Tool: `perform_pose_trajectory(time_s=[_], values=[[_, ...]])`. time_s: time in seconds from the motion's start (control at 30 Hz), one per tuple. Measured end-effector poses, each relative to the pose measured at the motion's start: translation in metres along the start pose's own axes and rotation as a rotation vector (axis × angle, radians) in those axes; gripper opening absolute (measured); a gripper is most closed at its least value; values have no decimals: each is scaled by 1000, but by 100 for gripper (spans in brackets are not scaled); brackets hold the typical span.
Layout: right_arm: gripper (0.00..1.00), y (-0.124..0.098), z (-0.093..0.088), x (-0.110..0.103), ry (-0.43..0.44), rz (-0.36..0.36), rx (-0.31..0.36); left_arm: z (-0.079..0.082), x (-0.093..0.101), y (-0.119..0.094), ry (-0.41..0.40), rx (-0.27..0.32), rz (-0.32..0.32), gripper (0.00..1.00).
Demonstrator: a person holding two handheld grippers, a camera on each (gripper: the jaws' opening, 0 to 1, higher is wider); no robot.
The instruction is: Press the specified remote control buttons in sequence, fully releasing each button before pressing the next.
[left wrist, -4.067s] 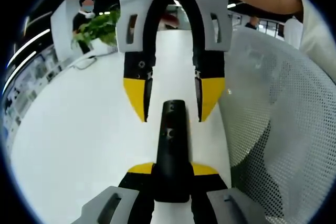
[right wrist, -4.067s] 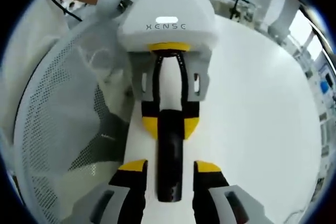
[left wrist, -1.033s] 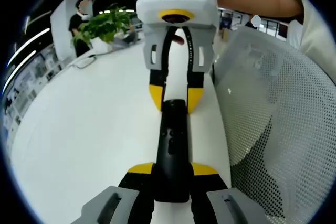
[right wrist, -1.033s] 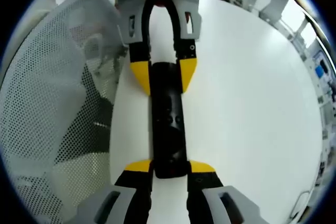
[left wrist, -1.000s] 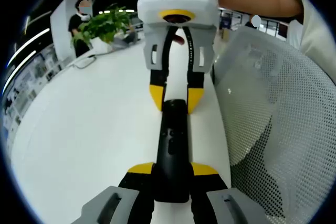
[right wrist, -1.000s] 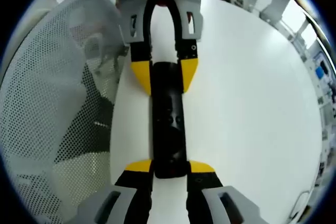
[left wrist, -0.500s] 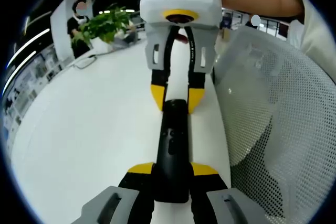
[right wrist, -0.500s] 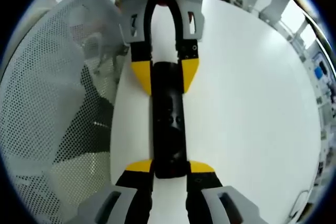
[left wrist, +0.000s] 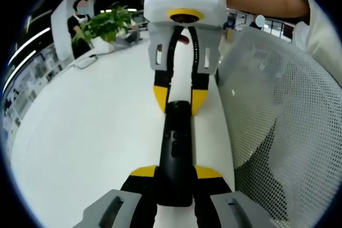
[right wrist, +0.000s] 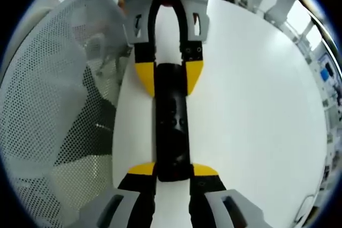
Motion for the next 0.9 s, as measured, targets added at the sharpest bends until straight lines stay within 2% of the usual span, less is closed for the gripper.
perform_pose_trajectory(time_s=[0.33,0.7,0.83,0.9], values=[[20,0,0,0,-5,1,5,3,0,0,5,-29,-6,24],[20,-6,-2,1,10,-14,40,7,-3,-1,27,-74,2,23],[20,-10,-3,3,6,-26,42,12,-5,-3,19,-68,4,23],[20,-13,-6,8,7,-48,43,18,-9,-5,44,-76,20,23]])
Point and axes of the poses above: the point that each gripper's makers call its tool centre point, and the gripper's own axes: y roughly forward along the fingers, x roughly to its right, z roughly out of its top, the point moved 8 cm from there along -y, roughly backward along the fingers, and after that the axes turned 9 degrees about -z, right-handed, at the moved point
